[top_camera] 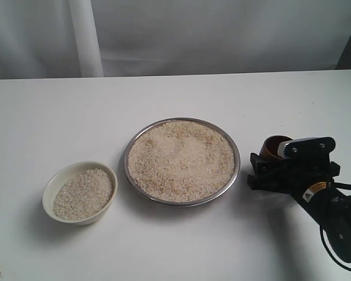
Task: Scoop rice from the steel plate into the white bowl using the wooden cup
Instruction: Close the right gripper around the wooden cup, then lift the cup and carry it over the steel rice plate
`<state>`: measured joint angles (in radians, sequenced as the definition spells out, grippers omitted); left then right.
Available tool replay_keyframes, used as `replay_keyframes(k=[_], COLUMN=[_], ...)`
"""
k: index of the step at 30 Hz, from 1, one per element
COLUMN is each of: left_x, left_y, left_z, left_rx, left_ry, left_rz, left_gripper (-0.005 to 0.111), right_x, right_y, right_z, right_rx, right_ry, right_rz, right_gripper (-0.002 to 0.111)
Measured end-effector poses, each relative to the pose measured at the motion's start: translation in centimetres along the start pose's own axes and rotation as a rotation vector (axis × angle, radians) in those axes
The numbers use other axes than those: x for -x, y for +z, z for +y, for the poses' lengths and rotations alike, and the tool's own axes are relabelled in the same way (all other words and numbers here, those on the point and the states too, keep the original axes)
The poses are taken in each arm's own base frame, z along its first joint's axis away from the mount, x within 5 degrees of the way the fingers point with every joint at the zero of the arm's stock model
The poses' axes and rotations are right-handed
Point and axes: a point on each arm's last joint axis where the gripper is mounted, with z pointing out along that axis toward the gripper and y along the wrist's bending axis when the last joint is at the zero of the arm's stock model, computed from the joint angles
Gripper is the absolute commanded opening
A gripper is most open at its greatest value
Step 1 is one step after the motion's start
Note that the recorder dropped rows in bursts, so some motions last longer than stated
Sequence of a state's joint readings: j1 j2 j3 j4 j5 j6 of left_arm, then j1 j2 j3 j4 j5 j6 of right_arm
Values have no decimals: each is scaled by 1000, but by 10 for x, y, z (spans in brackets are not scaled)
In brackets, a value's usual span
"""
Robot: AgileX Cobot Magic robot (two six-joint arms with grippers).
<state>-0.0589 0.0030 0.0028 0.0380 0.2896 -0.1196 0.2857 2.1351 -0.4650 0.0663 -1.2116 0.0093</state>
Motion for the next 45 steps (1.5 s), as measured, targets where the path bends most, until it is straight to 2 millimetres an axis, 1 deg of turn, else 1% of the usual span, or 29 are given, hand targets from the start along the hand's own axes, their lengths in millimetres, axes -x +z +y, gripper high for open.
replay_keyframes(k=[1, 8, 10, 11, 14, 17, 19, 21, 24, 25, 27, 28, 29, 30, 31, 32, 33, 34, 35, 37, 38, 39, 42, 43, 45], left_x=[0, 0, 0, 0, 0, 0, 0, 0, 0, 0, 0, 0, 0, 0, 0, 0, 0, 0, 0, 0, 0, 0, 0, 0, 0], left_y=[0, 0, 0, 0, 0, 0, 0, 0, 0, 0, 0, 0, 0, 0, 0, 0, 0, 0, 0, 0, 0, 0, 0, 0, 0], left_z=[0, 0, 0, 0, 0, 0, 0, 0, 0, 0, 0, 0, 0, 0, 0, 0, 0, 0, 0, 0, 0, 0, 0, 0, 0], left_rx=[0, 0, 0, 0, 0, 0, 0, 0, 0, 0, 0, 0, 0, 0, 0, 0, 0, 0, 0, 0, 0, 0, 0, 0, 0], left_ry=[0, 0, 0, 0, 0, 0, 0, 0, 0, 0, 0, 0, 0, 0, 0, 0, 0, 0, 0, 0, 0, 0, 0, 0, 0], left_rz=[0, 0, 0, 0, 0, 0, 0, 0, 0, 0, 0, 0, 0, 0, 0, 0, 0, 0, 0, 0, 0, 0, 0, 0, 0], left_gripper=[0, 0, 0, 0, 0, 0, 0, 0, 0, 0, 0, 0, 0, 0, 0, 0, 0, 0, 0, 0, 0, 0, 0, 0, 0], right_x=[0, 1, 6, 12, 34, 60, 79, 101, 135, 142, 163, 179, 185, 196, 201, 210, 214, 219, 221, 227, 230, 229, 217, 212, 204], right_y=[0, 0, -1, -2, -8, -19, -24, -28, -35, -38, -46, -54, -57, -61, -63, -66, -66, -64, -61, -48, -41, -32, -4, 7, 20], right_z=[0, 0, 1, 1, 4, 6, 7, 8, 9, 8, 8, 12, 16, 23, 28, 38, 44, 55, 61, 86, 95, 107, 132, 136, 140], right_rx=[0, 4, 5, 8, 32, 61, 67, 77, 101, 109, 120, 129, 132, 130, 126, 116, 112, 108, 108, 111, 105, 99, 58, 33, 14], right_ry=[-9, -50, -53, -55, -65, -92, -129, -203, -342, -380, -476, -572, -638, -774, -843, -964, -1019, -1101, -1140, -1272, -1320, -1388, -1562, -1615, -1673], right_rz=[0, -3, -10, -27, -64, -61, -21, 66, 207, 272, 349, 400, 427, 463, 476, 485, 484, 490, 490, 490, 488, 498, 556, 578, 603], right_gripper=[0, 0, 0, 0, 0, 0, 0, 0, 0, 0, 0, 0, 0, 0, 0, 0, 0, 0, 0, 0, 0, 0, 0, 0, 0])
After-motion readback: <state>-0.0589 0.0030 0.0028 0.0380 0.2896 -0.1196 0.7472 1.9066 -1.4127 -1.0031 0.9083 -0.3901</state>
